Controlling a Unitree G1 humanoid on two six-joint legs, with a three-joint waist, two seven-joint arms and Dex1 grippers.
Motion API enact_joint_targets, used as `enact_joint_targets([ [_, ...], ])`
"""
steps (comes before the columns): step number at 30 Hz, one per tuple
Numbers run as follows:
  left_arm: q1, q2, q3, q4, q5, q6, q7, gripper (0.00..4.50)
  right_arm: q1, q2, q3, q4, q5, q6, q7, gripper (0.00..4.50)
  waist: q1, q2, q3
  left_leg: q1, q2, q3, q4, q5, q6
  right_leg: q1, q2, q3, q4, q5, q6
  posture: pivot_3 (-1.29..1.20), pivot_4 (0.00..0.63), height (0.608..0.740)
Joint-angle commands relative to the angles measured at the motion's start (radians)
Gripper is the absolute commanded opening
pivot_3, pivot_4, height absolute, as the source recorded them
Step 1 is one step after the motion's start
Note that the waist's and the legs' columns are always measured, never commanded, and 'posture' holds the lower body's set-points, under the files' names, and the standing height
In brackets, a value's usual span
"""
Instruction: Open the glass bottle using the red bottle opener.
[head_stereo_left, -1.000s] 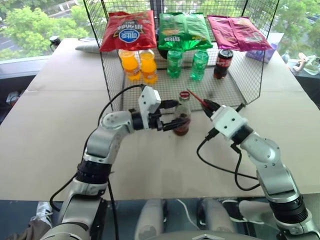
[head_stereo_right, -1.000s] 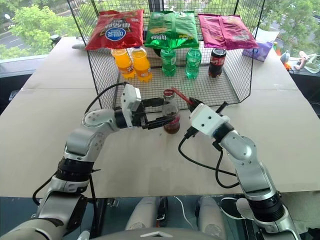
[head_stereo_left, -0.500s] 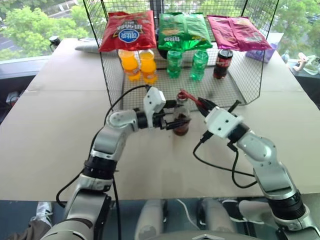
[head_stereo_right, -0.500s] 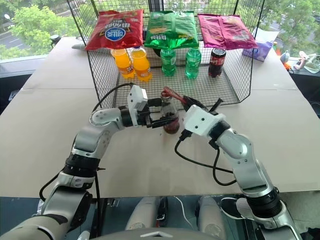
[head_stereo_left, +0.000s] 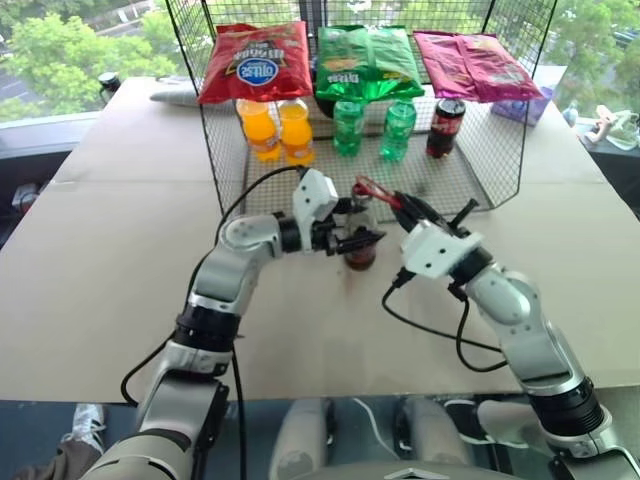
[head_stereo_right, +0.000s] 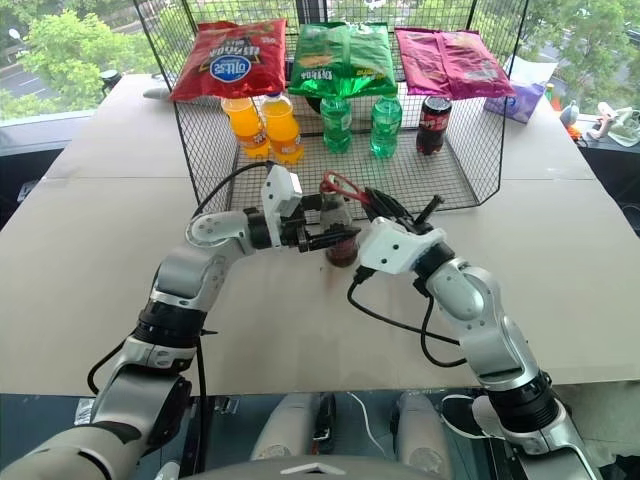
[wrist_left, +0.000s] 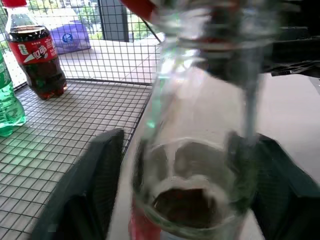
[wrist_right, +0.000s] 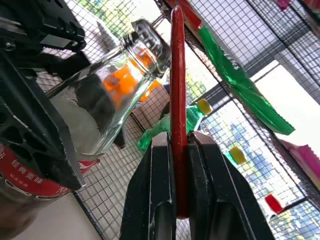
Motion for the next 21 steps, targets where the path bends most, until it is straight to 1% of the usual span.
enact_joint_targets([
  [1, -0.031, 0.0, 0.01, -0.008, 0.0, -0.022, 0.001, 2.33, -0.012, -0.005, -0.02, 0.001, -0.004, -0.012, -0.002, 0.0, -0.001, 0.0, 0.0, 0.0, 0.0, 0.0, 0.0, 0.0, 0.0, 0.0, 0.0, 0.0, 0.0, 0.0, 0.0, 0.0, 0.15, 0.74],
  [12, -0.035, 0.002, 0.017, -0.008, -0.005, -0.026, -0.009, 2.33, 0.012, 0.001, -0.012, 0.005, -0.019, -0.05, -0.02, 0.0, 0.0, 0.0, 0.0, 0.0, 0.0, 0.0, 0.0, 0.0, 0.0, 0.0, 0.0, 0.0, 0.001, 0.0, 0.0, 0.0, 0.15, 0.74],
  [21, -0.06, 0.004, 0.022, 0.009, -0.007, -0.013, -0.01, 2.33, 0.029, 0.033, 0.01, 0.046, -0.042, -0.084, -0.06, 0.0, -0.001, 0.0, 0.0, 0.0, 0.0, 0.0, 0.0, 0.0, 0.0, 0.0, 0.0, 0.0, 0.001, 0.0, 0.0, 0.0, 0.15, 0.74],
])
